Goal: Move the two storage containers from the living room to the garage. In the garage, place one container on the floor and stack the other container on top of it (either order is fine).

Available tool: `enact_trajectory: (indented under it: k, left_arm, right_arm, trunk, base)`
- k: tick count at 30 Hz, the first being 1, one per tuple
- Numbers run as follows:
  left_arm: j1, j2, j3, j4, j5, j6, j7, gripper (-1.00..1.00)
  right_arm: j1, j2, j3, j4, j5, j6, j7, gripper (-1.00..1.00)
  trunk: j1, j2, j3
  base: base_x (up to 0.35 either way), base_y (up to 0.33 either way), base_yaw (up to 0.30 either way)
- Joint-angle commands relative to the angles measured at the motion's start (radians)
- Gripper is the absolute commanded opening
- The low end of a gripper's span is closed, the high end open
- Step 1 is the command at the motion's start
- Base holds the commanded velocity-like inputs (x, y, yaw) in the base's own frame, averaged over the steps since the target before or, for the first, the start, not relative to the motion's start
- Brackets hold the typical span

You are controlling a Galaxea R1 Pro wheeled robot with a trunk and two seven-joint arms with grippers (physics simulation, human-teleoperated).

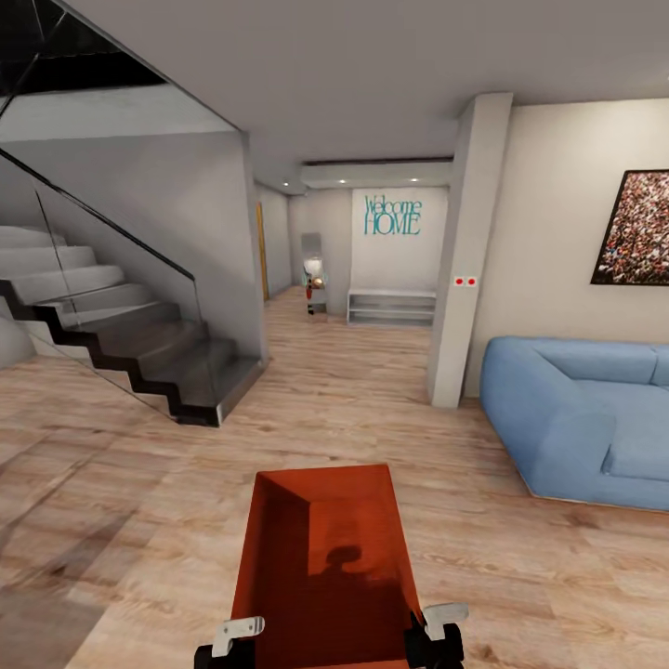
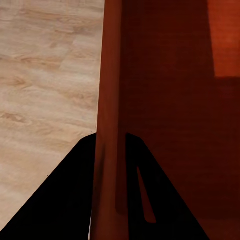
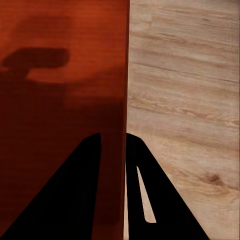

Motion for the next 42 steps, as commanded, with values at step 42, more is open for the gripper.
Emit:
enact_trajectory:
  k: [42]
  left_arm:
    - [-0.001,0.002,-0.015,0.001,0.016,-0.007,0.014,-1.0]
  right_arm:
    - [-0.002,-0.001,0.008,0.001,0.006,-0.001,-0.013,-1.0]
  trunk:
    - [0.001,-0.001,-0.001]
  base:
    - [0.337,0.0,0.0]
